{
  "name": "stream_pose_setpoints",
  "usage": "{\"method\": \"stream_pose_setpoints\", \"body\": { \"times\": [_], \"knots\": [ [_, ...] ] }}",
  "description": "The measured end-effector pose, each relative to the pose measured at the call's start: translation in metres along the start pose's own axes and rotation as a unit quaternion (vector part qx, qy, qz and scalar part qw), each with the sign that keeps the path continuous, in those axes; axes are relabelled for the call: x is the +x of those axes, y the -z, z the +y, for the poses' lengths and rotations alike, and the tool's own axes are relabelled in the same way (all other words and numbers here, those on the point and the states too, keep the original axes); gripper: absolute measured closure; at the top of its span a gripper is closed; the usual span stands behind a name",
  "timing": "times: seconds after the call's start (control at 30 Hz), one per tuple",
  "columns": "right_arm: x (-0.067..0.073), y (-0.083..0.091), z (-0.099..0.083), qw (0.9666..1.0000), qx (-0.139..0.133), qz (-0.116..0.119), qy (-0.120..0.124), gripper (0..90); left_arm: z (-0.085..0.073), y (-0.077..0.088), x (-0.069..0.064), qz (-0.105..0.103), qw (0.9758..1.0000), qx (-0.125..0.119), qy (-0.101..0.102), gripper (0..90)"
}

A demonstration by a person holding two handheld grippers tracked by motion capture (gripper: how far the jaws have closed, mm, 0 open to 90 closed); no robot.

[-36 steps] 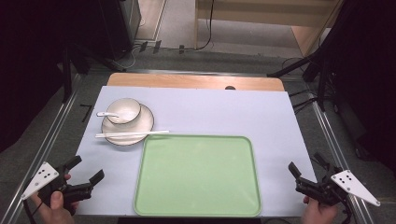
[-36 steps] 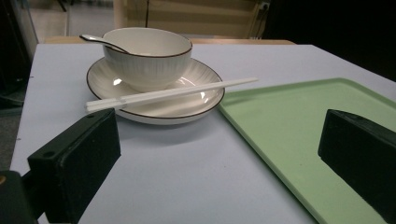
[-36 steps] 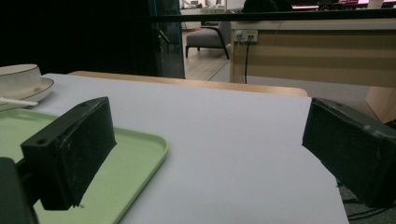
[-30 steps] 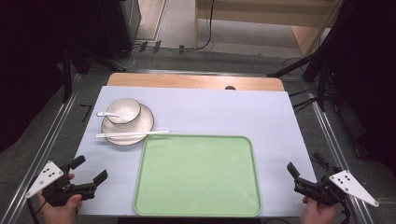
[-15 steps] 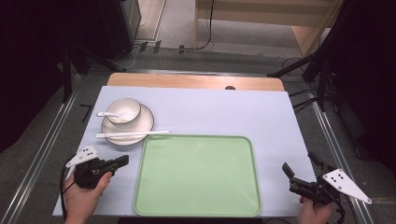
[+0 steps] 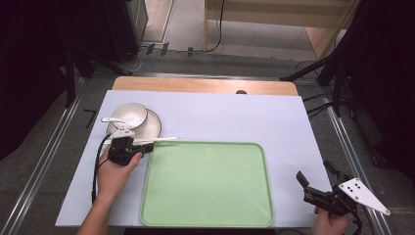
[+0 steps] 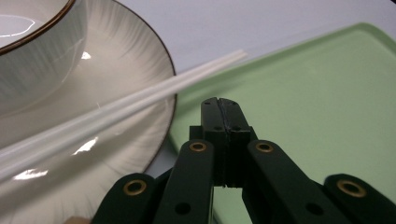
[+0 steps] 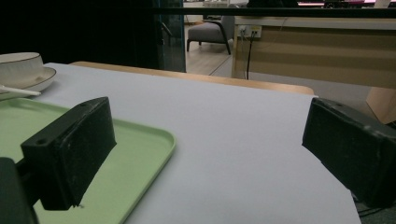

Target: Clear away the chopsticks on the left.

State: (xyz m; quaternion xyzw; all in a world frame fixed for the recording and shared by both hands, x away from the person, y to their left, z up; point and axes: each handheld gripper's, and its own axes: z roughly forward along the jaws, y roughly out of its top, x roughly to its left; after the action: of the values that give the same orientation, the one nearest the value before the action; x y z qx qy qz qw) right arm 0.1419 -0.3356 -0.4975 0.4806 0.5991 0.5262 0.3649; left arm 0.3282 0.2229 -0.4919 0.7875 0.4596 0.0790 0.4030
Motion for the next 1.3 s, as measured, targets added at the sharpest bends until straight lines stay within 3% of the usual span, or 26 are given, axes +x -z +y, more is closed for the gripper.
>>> {"method": "stream_pose_setpoints", "body": {
  "times": [0.1, 0.6, 0.87, 1.0, 1.17, 1.3],
  "knots": [
    [-0.001, 0.001, -0.001, 1.0000, 0.001, 0.000, -0.001, 2.4, 0.003, -0.007, 0.007, 0.013, 0.9998, 0.000, 0.014, 90.0],
    [0.005, -0.002, -0.005, 0.9998, 0.017, 0.006, 0.008, 2.4, 0.012, -0.024, 0.011, 0.042, 0.9990, -0.013, 0.007, 90.0],
    [0.006, 0.004, -0.007, 0.9996, 0.024, -0.003, 0.016, 2.4, 0.019, -0.032, 0.010, 0.052, 0.9984, -0.019, 0.007, 90.0],
    [0.004, 0.008, -0.008, 0.9996, 0.025, -0.007, 0.012, 2.5, 0.021, -0.038, 0.012, 0.063, 0.9977, -0.024, 0.012, 90.0],
    [0.002, 0.012, -0.010, 0.9995, 0.029, -0.008, 0.014, 2.4, 0.024, -0.042, 0.013, 0.085, 0.9960, -0.029, 0.005, 90.0],
    [0.002, 0.013, -0.010, 0.9995, 0.028, -0.008, 0.012, 2.4, 0.023, -0.044, 0.016, 0.092, 0.9955, -0.021, 0.008, 90.0]
  ]
}}
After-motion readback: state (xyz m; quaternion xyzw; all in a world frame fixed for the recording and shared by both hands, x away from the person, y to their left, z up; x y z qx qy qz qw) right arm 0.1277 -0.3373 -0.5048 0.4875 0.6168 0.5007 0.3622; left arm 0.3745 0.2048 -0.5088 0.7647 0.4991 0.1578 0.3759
